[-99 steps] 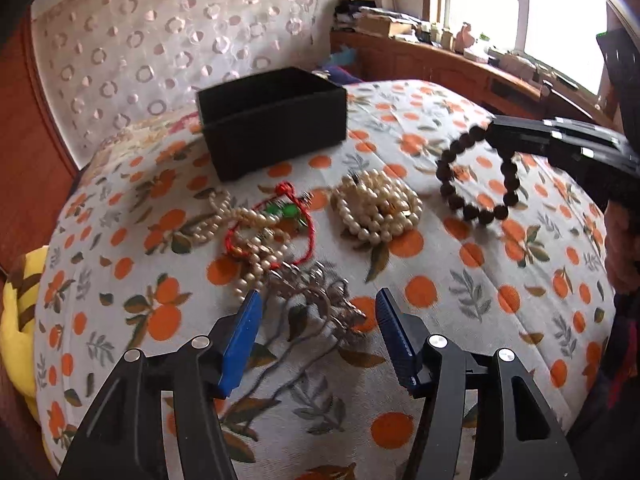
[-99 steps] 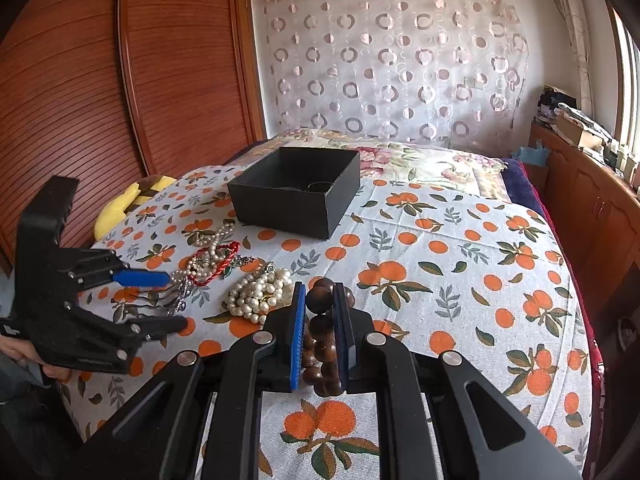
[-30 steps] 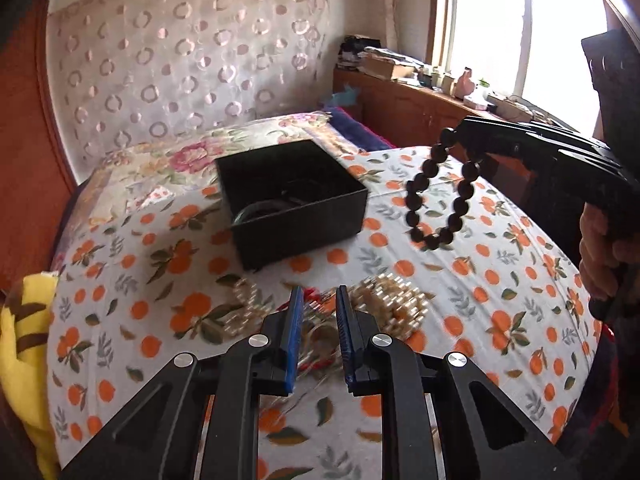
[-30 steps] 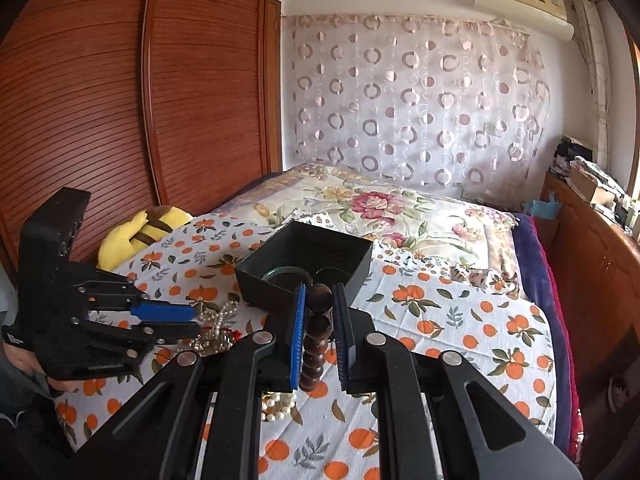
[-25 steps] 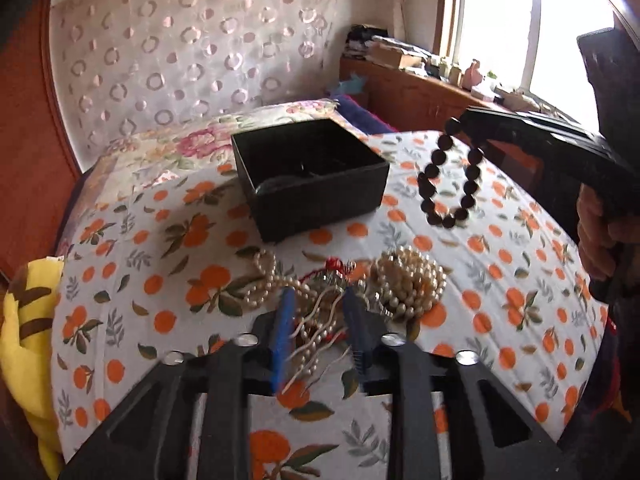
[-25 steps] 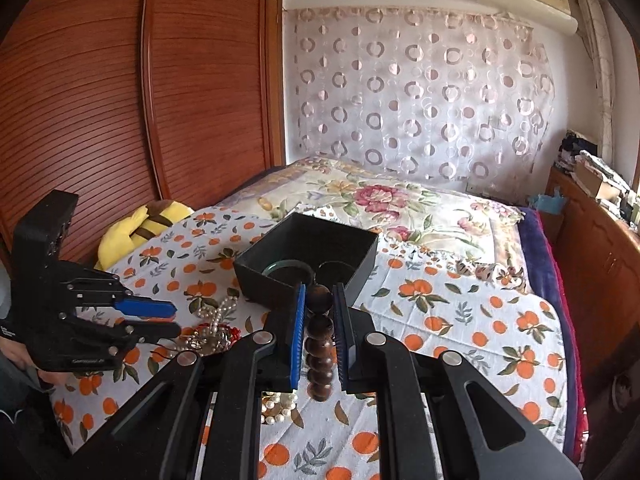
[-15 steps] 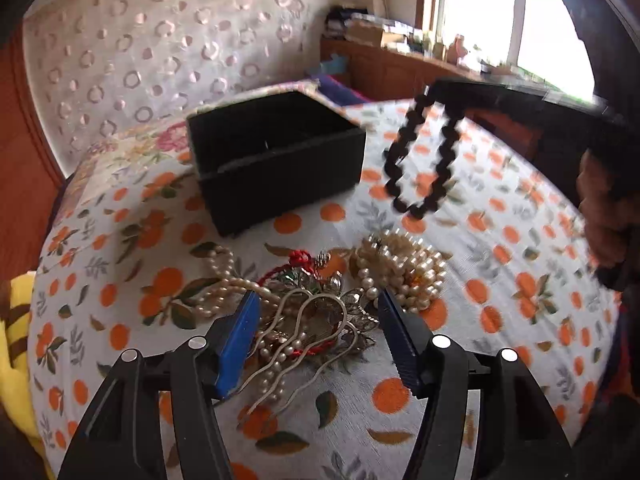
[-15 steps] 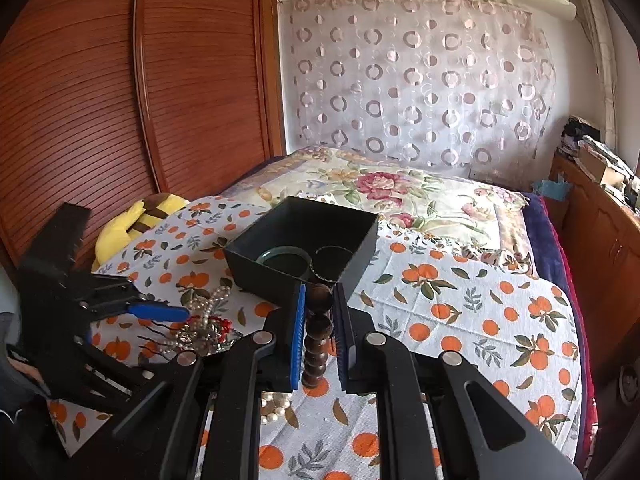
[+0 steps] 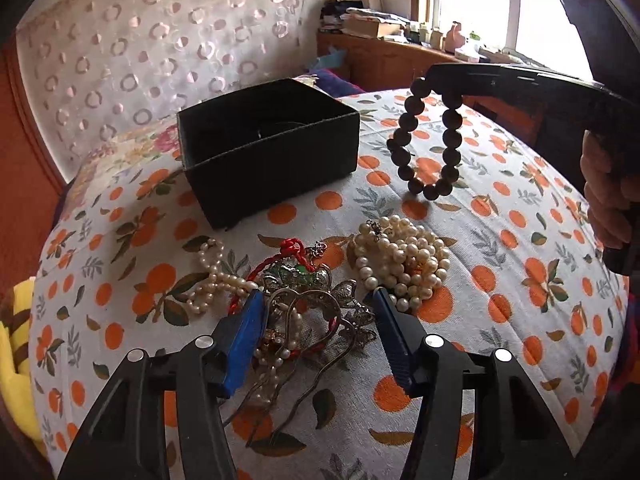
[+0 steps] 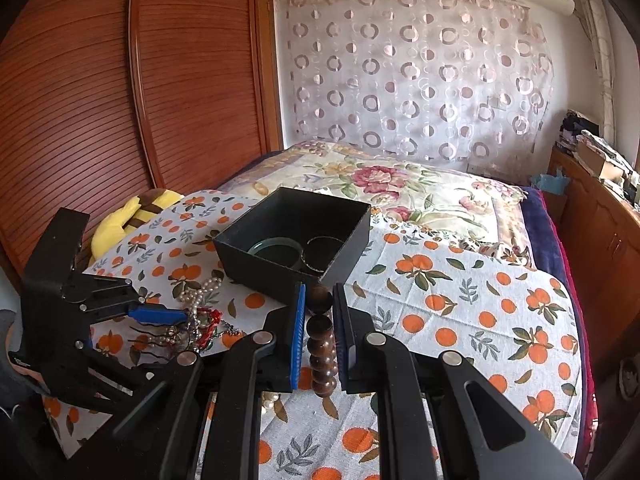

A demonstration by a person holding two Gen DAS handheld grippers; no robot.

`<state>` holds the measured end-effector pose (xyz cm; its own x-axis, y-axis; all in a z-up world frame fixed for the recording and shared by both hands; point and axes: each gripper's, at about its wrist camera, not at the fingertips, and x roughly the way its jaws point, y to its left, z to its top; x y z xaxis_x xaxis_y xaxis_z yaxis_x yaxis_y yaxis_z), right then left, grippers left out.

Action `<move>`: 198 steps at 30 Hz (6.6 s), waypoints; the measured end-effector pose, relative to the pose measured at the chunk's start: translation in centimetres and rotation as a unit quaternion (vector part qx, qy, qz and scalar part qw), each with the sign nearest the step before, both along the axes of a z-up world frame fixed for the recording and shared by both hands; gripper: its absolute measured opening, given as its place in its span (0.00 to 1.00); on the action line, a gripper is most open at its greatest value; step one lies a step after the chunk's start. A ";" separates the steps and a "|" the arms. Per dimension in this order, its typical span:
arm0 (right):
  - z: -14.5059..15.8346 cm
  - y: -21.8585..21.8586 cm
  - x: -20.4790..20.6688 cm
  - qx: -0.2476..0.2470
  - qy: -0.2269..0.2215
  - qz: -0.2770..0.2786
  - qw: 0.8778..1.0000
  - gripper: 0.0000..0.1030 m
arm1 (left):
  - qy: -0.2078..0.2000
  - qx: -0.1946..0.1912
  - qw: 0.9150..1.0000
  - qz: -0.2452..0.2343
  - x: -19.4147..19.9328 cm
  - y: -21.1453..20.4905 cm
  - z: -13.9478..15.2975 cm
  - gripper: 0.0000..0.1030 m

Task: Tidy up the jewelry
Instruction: 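Carry the comb with the left gripper while the right gripper carries the bracelet toward the box, then lower the comb into the black box with the left gripper while the right gripper lowers the bracelet in, then move the left gripper to the long pearl necklace while the right gripper approaches the pearl strand, then grasp the long pearl necklace with the left gripper while the right gripper grasps the pearl strand, then lift the pearl necklace with the left gripper while the right gripper lifts its pearl strand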

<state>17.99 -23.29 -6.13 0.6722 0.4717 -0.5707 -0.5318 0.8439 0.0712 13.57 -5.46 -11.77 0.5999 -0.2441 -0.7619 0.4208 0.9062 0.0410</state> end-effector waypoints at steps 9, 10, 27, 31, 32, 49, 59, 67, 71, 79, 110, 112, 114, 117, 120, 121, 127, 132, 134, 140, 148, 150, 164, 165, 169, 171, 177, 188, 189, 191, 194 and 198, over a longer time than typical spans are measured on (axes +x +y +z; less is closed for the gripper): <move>1.4 0.4 0.4 0.005 -0.012 0.003 1.000 0.15 | -0.041 -0.051 0.998 0.015 -0.9 1.2 3.5 0.52; 1.6 0.5 0.4 0.005 -0.015 0.005 1.000 0.15 | -0.046 -0.057 0.997 0.015 -0.9 1.3 3.9 0.52; 5.7 3.5 5.4 0.029 -0.045 0.043 0.998 0.15 | -0.090 -0.110 0.989 0.029 4.4 2.6 9.6 0.52; 4.5 4.0 6.9 0.034 -0.025 0.047 0.998 0.15 | -0.088 -0.116 0.989 0.040 6.0 3.3 9.8 0.52; 4.0 4.0 7.4 0.038 -0.015 0.048 0.998 0.15 | -0.087 -0.117 0.988 0.042 6.3 3.5 9.8 0.52; 0.7 -0.4 8.4 0.041 0.031 0.002 0.999 0.24 | -0.073 -0.084 0.993 0.035 12.9 0.6 9.1 0.52; 0.3 -1.7 8.2 0.046 0.030 -0.006 0.998 0.24 | -0.034 -0.055 0.997 0.040 15.2 -0.5 6.3 0.40; 0.7 -1.6 7.2 0.040 0.023 -0.003 0.999 0.24 | -0.047 -0.060 0.996 0.050 12.4 1.1 7.0 0.40; 0.5 -1.0 5.7 0.032 0.024 0.007 0.999 0.24 | -0.047 -0.065 0.995 0.056 9.9 2.5 6.9 0.40; -1.5 1.1 2.5 0.003 0.045 0.026 0.999 0.24 | -0.030 -0.068 0.995 0.070 5.3 5.1 5.2 0.40; -7.0 4.7 0.3 -0.030 0.126 0.024 0.991 0.19 | 0.004 -0.060 0.993 0.102 -2.2 7.6 0.2 0.41; -7.0 4.7 0.2 -0.032 0.125 0.025 0.991 0.18 | 0.006 -0.058 0.993 0.101 -1.9 7.6 0.2 0.41; -6.9 5.0 0.1 -0.040 0.119 0.027 0.992 0.16 | 0.007 -0.053 0.994 0.100 -1.4 7.5 0.2 0.41; -6.8 5.4 -0.2 -0.054 0.108 0.025 0.992 0.15 | 0.005 -0.043 0.994 0.103 -0.5 7.1 0.0 0.41; -7.0 5.4 -0.2 -0.055 0.105 0.025 0.993 0.15 | 0.008 -0.051 0.994 0.100 0.4 6.8 0.0 0.41; -7.0 5.4 -0.3 -0.056 0.105 0.024 0.993 0.15 | 0.006 -0.049 0.994 0.100 0.6 6.7 0.1 0.41; -7.0 5.4 -0.3 -0.055 0.106 0.025 0.993 0.15 | 0.008 -0.042 0.995 0.087 2.4 6.2 0.3 0.28; -7.0 5.5 -0.3 -0.057 0.105 0.024 0.993 0.15 | 0.013 -0.016 0.996 0.082 3.5 5.5 -0.5 0.24; -7.0 5.4 -0.3 -0.059 0.103 0.024 0.993 0.15 | -0.002 -0.007 0.997 0.079 3.4 5.2 -0.6 0.25; -7.0 5.3 -0.3 -0.055 0.106 0.024 0.993 0.15 | -0.001 -0.013 0.997 0.081 3.5 5.6 -0.7 0.12; -7.1 5.4 -0.3 -0.055 0.106 0.024 0.993 0.15 | -0.015 -0.018 0.996 0.090 2.4 6.4 0.1 0.04; -7.1 5.4 -0.4 -0.056 0.105 0.024 0.993 0.15 | -0.020 -0.024 0.995 0.095 1.8 6.7 0.6 0.04; -7.2 5.0 0.0 -0.039 0.118 0.024 0.992 0.15 | -0.078 -0.071 0.990 0.089 -0.9 7.2 6.3 0.04; -7.2 5.1 0.0 -0.040 0.118 0.025 0.992 0.15 | -0.081 -0.073 0.990 0.088 -0.9 7.2 6.7 0.04; -7.0 5.3 -0.3 -0.046 0.110 0.035 0.992 0.08 | -0.098 -0.080 0.989 0.082 -1.1 7.0 8.5 0.04; -6.4 5.3 -0.7 -0.038 0.105 0.039 0.993 0.08 | -0.107 -0.082 0.988 0.079 -1.2 6.9 9.5 0.04; -1.7 5.1 -2.5 -0.016 0.054 0.048 0.997 0.08 | -0.139 -0.087 0.984 0.076 -1.8 7.0 12.8 0.04; 5.6 4.3 -3.7 0.003 -0.034 0.039 0.999 0.08 | -0.172 -0.088 0.979 0.067 -2.0 6.6 16.1 0.04; 6.1 4.2 -3.7 0.005 -0.039 0.038 0.998 0.08 | -0.174 -0.088 0.979 0.066 -1.9 6.5 16.3 0.04; 6.9 4.0 -3.5 0.006 -0.049 0.035 0.998 0.08 | -0.177 -0.088 0.978 0.064 -1.7 6.3 16.8 0.04; 8.0 3.6 -3.1 0.010 -0.061 0.029 0.998 0.08 | -0.184 -0.084 0.978 0.057 -1.3 5.7 17.7 0.04; 9.0 2.8 -2.5 0.022 -0.068 0.017 0.997 0.08 | -0.191 -0.078 0.977 0.053 -0.5 5.1 18.9 0.04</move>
<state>15.48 -20.49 2.84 0.7243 0.5187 -0.4542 -0.5680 0.8223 0.0333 13.11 -0.39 7.13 0.8619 -0.2596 -0.4356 0.3043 0.9519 0.0349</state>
